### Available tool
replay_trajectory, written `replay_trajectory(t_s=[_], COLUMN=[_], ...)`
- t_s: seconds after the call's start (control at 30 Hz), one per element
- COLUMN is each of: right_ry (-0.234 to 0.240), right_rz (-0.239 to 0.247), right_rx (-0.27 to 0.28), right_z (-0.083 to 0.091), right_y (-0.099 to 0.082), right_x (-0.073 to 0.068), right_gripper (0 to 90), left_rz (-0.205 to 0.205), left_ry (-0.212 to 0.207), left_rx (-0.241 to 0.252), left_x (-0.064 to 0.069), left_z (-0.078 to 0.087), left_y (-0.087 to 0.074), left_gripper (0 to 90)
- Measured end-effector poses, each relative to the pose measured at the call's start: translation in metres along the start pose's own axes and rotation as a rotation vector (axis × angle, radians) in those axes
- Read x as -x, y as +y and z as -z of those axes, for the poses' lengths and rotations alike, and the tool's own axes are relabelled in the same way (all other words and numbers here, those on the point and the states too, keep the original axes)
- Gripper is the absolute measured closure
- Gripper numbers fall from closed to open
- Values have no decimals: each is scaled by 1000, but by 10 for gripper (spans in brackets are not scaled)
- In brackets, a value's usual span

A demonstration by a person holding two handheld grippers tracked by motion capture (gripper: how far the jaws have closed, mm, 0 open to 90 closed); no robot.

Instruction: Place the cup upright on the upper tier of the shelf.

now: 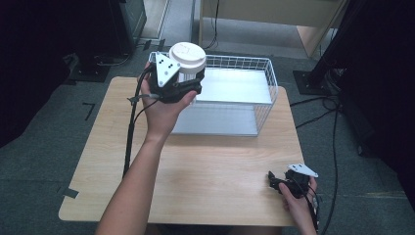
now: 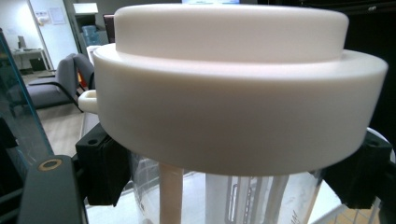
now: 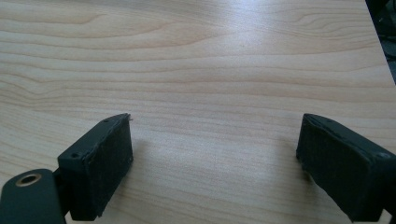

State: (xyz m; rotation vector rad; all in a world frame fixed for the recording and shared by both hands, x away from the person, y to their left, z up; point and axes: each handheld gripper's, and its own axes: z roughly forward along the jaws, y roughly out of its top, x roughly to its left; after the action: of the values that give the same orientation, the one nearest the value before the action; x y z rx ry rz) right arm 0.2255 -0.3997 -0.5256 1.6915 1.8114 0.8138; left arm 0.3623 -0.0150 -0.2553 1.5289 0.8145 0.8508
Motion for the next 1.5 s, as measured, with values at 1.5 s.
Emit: replay_trajectory(t_s=[1.5], right_ry=[8], right_rz=[0], right_rx=[-6], right_z=[-1], right_y=[1], right_x=[0], right_gripper=[106], left_rz=[97], left_ry=[77], left_rx=[2], left_x=[-30], left_z=[-71], left_y=[-20], left_gripper=[90])
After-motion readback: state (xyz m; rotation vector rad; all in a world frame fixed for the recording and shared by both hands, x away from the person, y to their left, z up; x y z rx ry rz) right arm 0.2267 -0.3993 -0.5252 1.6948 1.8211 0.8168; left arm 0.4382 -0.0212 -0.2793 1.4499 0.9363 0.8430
